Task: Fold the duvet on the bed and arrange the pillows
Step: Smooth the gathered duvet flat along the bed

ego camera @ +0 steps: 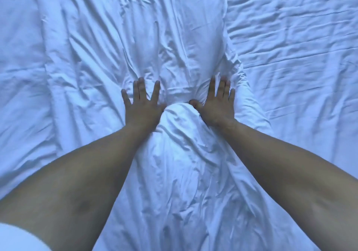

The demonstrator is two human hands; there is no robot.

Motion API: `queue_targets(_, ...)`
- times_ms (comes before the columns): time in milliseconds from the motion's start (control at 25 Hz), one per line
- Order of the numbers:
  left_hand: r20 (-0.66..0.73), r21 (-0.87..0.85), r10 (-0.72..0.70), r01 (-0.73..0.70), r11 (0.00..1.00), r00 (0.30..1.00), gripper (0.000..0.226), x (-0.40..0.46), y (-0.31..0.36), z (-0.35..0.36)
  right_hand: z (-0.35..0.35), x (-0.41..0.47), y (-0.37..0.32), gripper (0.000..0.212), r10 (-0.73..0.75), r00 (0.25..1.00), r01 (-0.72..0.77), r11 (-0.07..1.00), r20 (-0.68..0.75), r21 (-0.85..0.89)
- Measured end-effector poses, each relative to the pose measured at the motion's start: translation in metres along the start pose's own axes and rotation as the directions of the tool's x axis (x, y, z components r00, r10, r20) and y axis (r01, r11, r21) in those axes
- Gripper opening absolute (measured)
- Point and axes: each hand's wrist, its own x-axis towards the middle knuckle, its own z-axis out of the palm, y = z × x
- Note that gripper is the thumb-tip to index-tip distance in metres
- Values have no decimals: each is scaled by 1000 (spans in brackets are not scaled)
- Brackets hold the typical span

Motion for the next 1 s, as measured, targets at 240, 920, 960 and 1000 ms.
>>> queue_targets(240,-48,7,41,-41,999,998,83,-253,38,88,41,-181,93,80,-241,970,241,970,11,-11)
queue_targets(920,487,-132,-153,245,960,860,69,-503,74,71,56,-410,164,94,-246,837,377,907,489,-189)
queue_targets(960,437,-136,-167,249,959,884,66,-505,69,66,51,-411,151,94,-249,839,380,905,484,-193)
queue_targets(1000,383,-132,-199,266,955,902,64,-507,66,65,46,-413,138,96,-260,838,392,898,480,-199)
